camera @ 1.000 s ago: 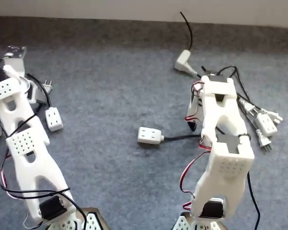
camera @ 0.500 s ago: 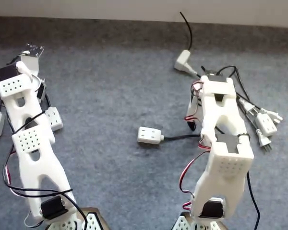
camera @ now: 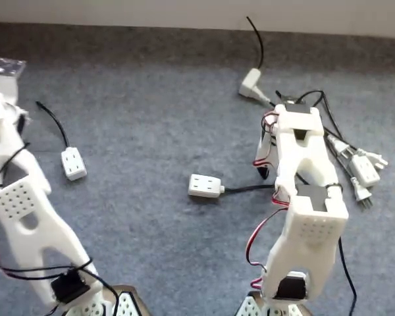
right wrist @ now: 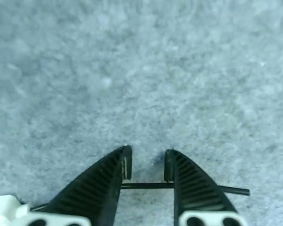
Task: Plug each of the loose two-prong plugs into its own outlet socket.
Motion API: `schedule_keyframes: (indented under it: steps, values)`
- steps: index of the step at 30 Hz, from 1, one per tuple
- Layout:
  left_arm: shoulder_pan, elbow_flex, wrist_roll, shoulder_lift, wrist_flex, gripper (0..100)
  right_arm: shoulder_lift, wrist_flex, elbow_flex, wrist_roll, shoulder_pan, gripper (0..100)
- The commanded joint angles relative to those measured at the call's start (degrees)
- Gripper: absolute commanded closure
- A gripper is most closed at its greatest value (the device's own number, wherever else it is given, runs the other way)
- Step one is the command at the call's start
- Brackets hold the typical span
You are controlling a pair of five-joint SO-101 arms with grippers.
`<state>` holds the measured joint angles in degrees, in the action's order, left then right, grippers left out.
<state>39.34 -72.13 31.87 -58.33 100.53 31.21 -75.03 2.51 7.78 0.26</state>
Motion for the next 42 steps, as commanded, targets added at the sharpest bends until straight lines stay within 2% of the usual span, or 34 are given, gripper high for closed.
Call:
schedule_keyframes:
  steps: [1, 6, 11, 14, 18, 21, 23, 26, 30, 33, 38, 42]
  values:
    - [0.75, 14.64, 4.31, 17.19, 0.7, 99, 0.48, 2.59, -0.13, 0.53, -0.75, 87.6]
    - [0.57, 42.68, 12.48, 35.47, 0.44, 99, 0.48, 2.59, -0.13, 0.53, -0.75, 87.6]
    - [-2.59, 66.15, 15.65, 53.05, -1.93, 99, 0.48, 2.59, -0.13, 0.53, -0.75, 87.6]
    - [-5.49, 81.45, 17.93, 61.93, -9.76, 99, 0.48, 2.59, -0.22, 0.35, -0.75, 87.6]
    - [-7.6, 101.58, 26.11, 72.4, -19.87, 99, 0.48, 2.59, -0.22, 0.26, -0.66, 87.6]
    - [-6.99, 113.8, 31.65, 78.55, -32.26, 99, 0.48, 2.59, -0.22, 0.62, -0.57, 87.5]
    - [-5.85, 120.31, 32.53, 80.57, -42.02, 99, 0.48, 2.59, -0.22, 0.62, -0.57, 87.5]
    - [-4.0, 126.64, 32.62, 81.01, -53.36, 99, 0.48, 2.59, -0.22, 0.62, -0.48, 87.5]
    - [-2.07, 131.65, 32.62, 81.01, -61.63, 99, 0.48, 2.59, -0.22, 0.62, -0.48, 87.5]
    - [-1.45, 132.26, 32.62, 81.19, -62.42, 93, 0.48, 2.59, -0.22, 0.62, -0.57, 87.5]
    - [-0.84, 130.33, 32.62, 81.63, -62.15, 70, 0.48, 2.59, -0.22, 0.62, -0.66, 87.5]
    - [-1.1, 124.7, 32.53, 81.63, -62.15, 69, 0.48, 2.68, -0.22, 0.62, -0.66, 87.5]
